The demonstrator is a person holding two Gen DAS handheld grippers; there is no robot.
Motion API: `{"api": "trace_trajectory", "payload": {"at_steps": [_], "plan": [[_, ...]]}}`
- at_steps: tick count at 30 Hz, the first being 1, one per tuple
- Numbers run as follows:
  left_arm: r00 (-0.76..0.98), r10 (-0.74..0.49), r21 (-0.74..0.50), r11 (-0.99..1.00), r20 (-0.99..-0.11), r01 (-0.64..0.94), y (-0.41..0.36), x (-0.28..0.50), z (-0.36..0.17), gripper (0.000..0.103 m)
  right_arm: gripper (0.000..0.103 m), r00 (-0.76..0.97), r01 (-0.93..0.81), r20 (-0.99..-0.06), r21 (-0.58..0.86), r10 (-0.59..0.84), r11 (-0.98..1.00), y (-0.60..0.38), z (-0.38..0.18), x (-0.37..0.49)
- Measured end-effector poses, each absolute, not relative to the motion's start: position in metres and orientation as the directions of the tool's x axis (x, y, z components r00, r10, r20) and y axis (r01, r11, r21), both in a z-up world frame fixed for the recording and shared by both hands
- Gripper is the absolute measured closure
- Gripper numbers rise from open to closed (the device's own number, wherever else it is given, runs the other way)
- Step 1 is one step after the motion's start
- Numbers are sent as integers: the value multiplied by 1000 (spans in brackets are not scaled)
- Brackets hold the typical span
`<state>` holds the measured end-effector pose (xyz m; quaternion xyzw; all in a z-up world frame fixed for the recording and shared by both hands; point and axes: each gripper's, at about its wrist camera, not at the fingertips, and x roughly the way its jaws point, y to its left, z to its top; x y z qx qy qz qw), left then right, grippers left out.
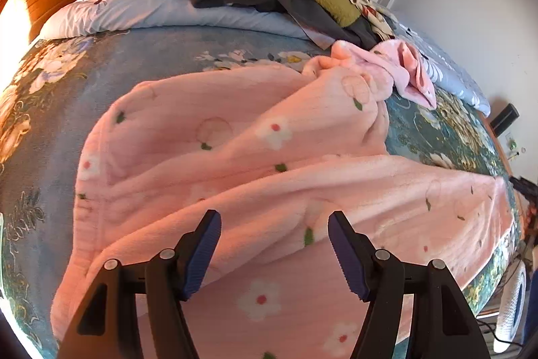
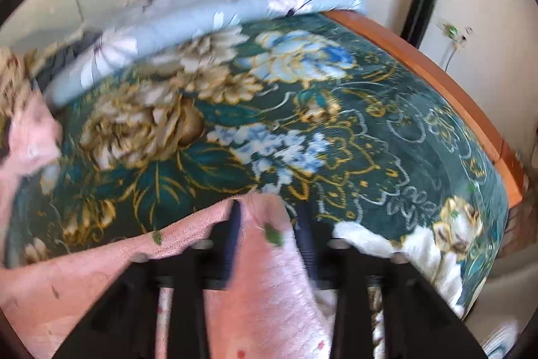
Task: Fold clothes
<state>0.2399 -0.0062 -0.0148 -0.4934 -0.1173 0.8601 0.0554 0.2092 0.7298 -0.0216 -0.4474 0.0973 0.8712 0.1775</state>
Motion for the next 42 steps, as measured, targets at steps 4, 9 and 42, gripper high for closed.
{"api": "trace_trajectory", "payload": {"at_steps": [4,9,42], "plan": [[-531,211,-271,-962,-821,37,-16,239,-12,33,62,-574,-529,-805,224,151,-819,762,-29,273],[-595,194,-313,-944,-780,102,-41,235,-3,33,62,-609,-650,-792,525,-37,-549,789,-76,336],[-535,657,-844,-466,-531,266,-227,167,-106,34,68,-456,-756,-781,86,427,-649,719,11,333]]}}
